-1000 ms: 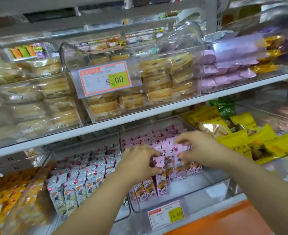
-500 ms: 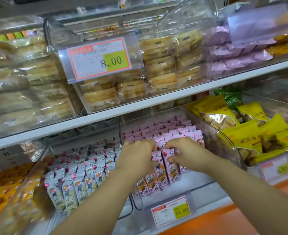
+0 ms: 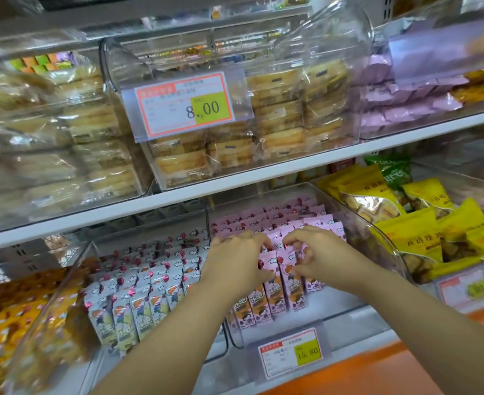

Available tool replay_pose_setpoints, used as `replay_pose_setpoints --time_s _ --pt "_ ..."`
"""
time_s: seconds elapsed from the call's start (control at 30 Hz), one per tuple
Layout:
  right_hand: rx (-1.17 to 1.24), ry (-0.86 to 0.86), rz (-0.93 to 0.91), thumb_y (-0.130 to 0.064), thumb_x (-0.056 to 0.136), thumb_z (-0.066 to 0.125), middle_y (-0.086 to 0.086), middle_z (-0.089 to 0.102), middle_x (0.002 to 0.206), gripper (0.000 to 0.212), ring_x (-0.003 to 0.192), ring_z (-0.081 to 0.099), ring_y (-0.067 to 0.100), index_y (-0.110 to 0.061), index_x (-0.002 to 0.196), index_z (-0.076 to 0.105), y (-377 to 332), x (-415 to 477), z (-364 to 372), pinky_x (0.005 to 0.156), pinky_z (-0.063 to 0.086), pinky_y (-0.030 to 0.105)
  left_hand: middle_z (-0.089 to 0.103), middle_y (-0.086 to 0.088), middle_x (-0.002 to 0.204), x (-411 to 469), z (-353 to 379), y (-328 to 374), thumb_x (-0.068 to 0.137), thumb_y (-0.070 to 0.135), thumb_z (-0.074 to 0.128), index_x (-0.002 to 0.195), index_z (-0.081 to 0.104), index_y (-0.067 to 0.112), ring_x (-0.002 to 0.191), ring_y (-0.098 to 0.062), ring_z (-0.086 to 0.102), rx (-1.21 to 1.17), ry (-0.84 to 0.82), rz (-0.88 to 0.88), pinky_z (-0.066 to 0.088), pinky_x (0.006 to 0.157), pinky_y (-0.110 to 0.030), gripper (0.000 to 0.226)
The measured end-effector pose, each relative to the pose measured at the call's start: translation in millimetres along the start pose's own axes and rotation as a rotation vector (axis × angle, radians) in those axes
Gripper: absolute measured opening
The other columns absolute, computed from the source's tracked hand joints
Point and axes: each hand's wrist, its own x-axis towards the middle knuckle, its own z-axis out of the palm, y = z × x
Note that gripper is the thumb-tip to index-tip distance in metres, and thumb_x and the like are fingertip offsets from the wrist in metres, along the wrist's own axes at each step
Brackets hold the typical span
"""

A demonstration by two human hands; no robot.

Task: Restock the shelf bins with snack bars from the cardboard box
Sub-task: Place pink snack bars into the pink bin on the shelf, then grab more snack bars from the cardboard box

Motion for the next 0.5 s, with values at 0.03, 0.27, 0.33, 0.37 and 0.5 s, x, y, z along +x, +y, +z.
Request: replay_pose_setpoints --time_s 0.03,0.27,0.33,0.37,0.5 --pt "-0.007 0.006 0.002 -0.022 0.078 0.076 -0.009 0.046 0.105 0.050 0.069 0.043 -0.006 -0.027 0.123 0.056 -0.1 -1.1 -1.0 0.068 0.040 0.020 0.053 0.010 0.132 -0.7 -0.6 0.7 0.084 0.046 0.066 0.131 0.046 0.037 0.119 -0.014 0.051 -0.008 0.014 -0.006 0.029 0.107 -0.039 0.052" --pt "-0.073 0.026 -0.041 -0.023 0.081 0.072 -0.009 0.050 0.106 0.045 0.071 0.044 -0.005 -0.027 0.123 0.057 -25.5 -18.9 -17.6 0.071 0.040 0.021 0.055 0.012 0.127 -29.1 -10.9 11.9 0.092 0.037 0.056 0.125 0.053 0.033 0.117 -0.012 0.051 -0.169 0.228 -0.002 0.031 0.103 -0.033 0.034" --pt "-0.058 0.033 -0.066 -0.023 0.082 0.070 -0.008 0.054 0.103 0.041 0.072 0.047 -0.002 -0.025 0.121 0.058 -43.5 -29.7 -18.3 0.074 0.046 0.025 0.057 0.012 0.122 -48.8 -15.5 15.2 0.092 0.034 0.056 0.121 0.056 0.033 0.113 -0.011 0.053 -0.244 0.296 -0.017 0.031 0.102 -0.032 0.029" --pt "-0.035 0.029 -0.072 -0.023 0.083 0.070 -0.008 0.056 0.099 0.038 0.071 0.049 0.000 -0.024 0.120 0.059 -53.6 -37.8 -16.4 0.074 0.048 0.027 0.058 0.012 0.118 -60.3 -17.4 15.6 0.092 0.032 0.057 0.119 0.058 0.032 0.110 -0.012 0.054 -0.287 0.325 -0.029 0.032 0.101 -0.032 0.027" --pt "0.058 -0.014 -0.123 -0.022 0.084 0.069 -0.015 0.056 0.084 0.027 0.061 0.051 -0.001 -0.031 0.107 0.060 -90.0 -85.8 6.5 0.063 0.042 0.018 0.064 0.009 0.102 -118.3 -14.3 6.5 0.086 0.020 0.064 0.107 0.066 0.023 0.097 -0.015 0.060 -0.499 0.482 -0.087 0.047 0.091 -0.040 0.021"
